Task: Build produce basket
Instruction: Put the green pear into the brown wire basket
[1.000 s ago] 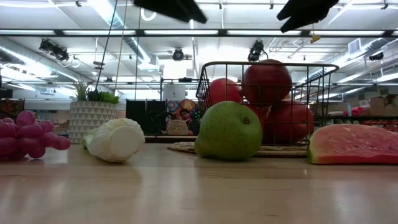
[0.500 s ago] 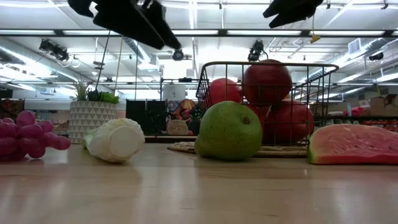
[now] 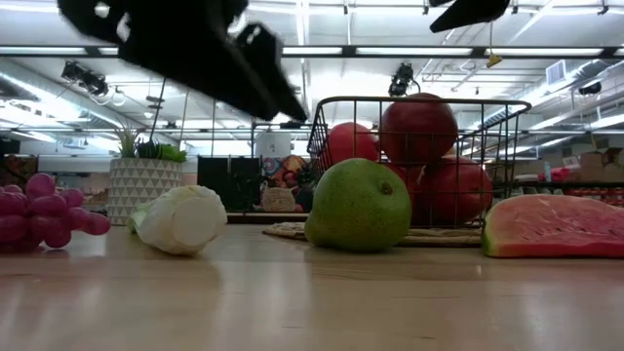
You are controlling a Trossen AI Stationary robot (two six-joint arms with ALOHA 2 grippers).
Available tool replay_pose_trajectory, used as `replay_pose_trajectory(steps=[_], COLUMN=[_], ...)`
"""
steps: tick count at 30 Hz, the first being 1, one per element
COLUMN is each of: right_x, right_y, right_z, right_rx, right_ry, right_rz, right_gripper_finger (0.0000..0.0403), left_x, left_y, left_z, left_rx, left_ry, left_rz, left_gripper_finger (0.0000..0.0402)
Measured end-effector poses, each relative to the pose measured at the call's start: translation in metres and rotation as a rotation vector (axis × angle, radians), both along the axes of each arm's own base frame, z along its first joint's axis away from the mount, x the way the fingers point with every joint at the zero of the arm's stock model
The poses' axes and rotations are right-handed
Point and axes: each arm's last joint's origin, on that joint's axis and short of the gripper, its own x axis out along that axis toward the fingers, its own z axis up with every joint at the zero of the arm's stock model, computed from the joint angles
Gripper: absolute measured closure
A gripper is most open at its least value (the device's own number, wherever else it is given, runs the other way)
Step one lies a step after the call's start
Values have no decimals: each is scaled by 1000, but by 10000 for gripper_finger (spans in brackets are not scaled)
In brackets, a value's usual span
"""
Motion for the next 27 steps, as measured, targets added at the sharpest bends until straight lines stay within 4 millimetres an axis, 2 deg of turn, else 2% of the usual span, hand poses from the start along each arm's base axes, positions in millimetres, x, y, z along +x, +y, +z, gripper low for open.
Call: replay_pose_trajectory(steps=[3,5,9,11,16,22,27], right_x=[-3,-5,-8,-9,-11,-13,-15], right_y=[6,10,16,18,23,29,34], right_z=[0,-1,-1,-1,0,1,1], right_rx=[9,18,20,17,37,51,72], right_ry=[0,1,-6,-12,-30,-42,-52], right_rz=[23,36,53,53,65,86,100], right_gripper_finger=[4,4,4,4,4,4,4], left_x=[4,0,-2,4,12,25,25], left_y=[-3,-4,-3,-1,15,41,55], left_z=[-8,-11,-19,-25,-43,-45,-56], left_rx=[-8,4,59,81,150,61,38], left_ry=[67,105,131,129,196,223,182], left_rz=[44,59,51,45,53,21,-12], left_gripper_finger=[6,6,6,6,6,6,6])
